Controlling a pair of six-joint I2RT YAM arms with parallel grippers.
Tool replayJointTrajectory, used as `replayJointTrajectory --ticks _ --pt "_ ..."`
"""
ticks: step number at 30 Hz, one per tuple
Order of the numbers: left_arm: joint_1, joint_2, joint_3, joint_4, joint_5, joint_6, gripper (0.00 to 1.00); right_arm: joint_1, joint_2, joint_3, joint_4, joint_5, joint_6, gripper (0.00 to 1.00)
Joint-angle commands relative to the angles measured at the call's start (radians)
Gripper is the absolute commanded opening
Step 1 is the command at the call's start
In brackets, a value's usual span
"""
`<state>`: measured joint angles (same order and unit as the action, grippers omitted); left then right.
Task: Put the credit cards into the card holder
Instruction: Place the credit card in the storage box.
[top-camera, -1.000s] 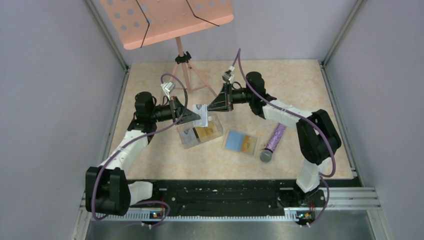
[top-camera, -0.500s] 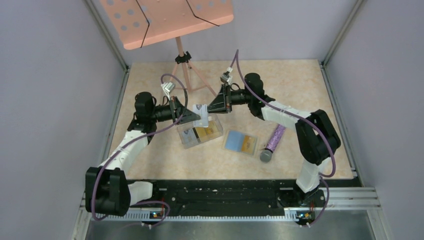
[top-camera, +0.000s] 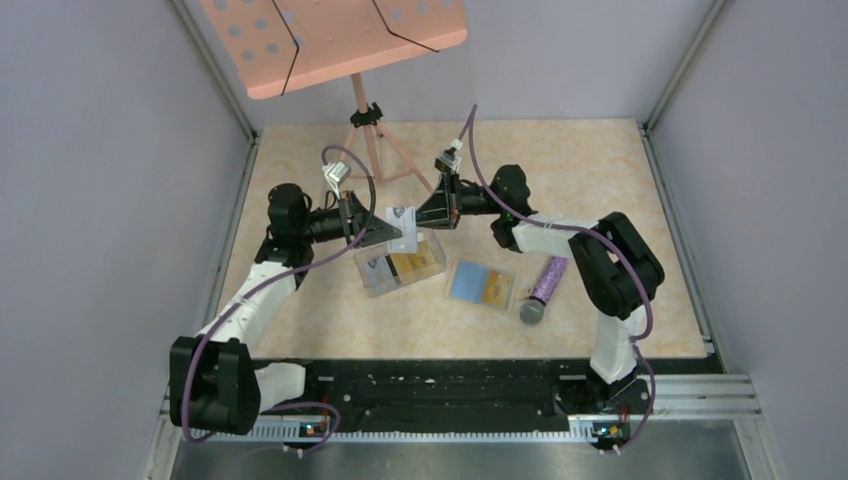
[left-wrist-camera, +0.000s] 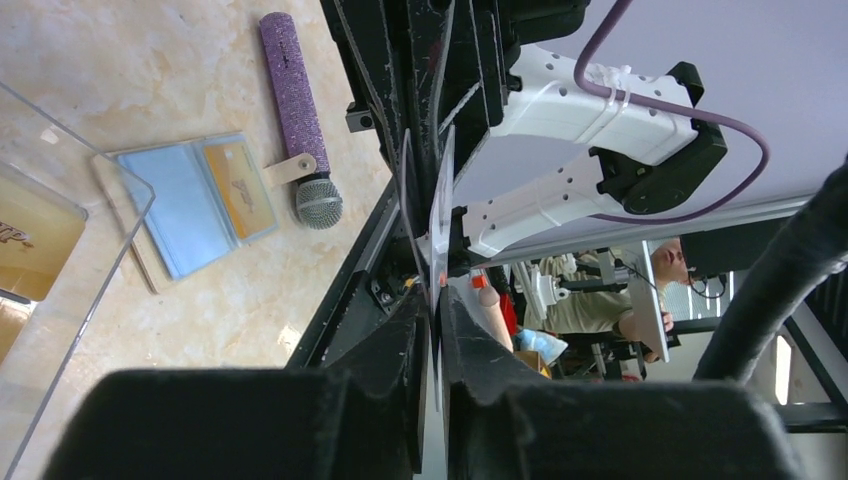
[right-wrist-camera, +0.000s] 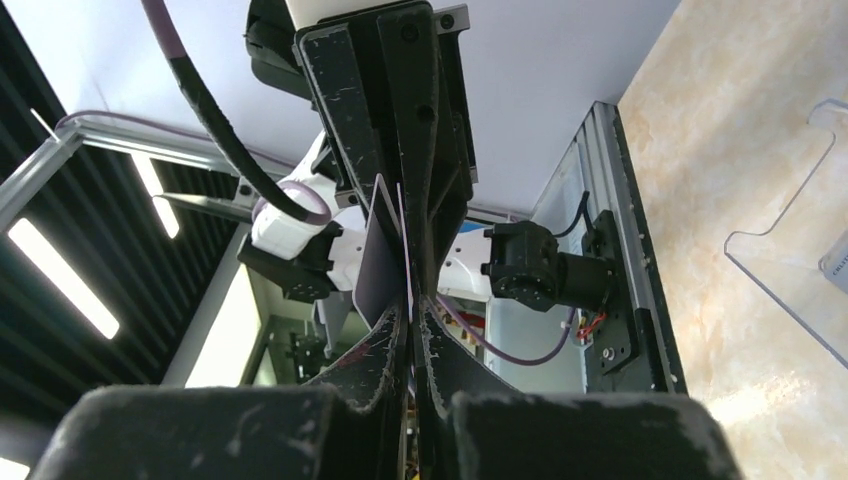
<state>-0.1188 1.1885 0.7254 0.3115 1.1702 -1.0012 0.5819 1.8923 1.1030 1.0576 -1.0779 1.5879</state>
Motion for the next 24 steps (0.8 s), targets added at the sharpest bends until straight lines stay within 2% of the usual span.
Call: replayJointTrajectory --ticks 1,4,8,12,16,22,24 --pt "-0.005 0.0 -0.001 0.054 -0.044 0.017 0.15 0.012 -0.052 0.001 -0.043 -0.018 -0.079 0.0" --pt "-0.005 -0.001 0.004 -0.015 -0.058 0.057 0.19 -0.009 -0.115 0.028 -0.368 0.018 -0.304 0.0" --pt "-0.005 -0.002 0.006 -0.095 -0.074 0.121 0.19 -0.031 -0.185 0.116 -0.834 0.109 -0.613 0.0" --pt "-0.005 -0.001 0.002 -0.138 -0.086 0.153 0.15 -0.034 -0.208 0.198 -1.133 0.197 -0.799 0.0" --pt "-0.005 -0.001 -0.001 -0.175 -0.105 0.182 0.11 -0.043 -0.229 0.223 -1.248 0.275 -0.883 0.0" --pt "-0.006 0.008 0.002 -0.231 -0.171 0.226 0.0 -0.095 -0.273 0.188 -1.297 0.324 -0.924 0.0" --pt "-0.005 0.02 0.011 -0.291 -0.212 0.26 0.0 -0.119 -0.29 0.176 -1.326 0.335 -0.952 0.0"
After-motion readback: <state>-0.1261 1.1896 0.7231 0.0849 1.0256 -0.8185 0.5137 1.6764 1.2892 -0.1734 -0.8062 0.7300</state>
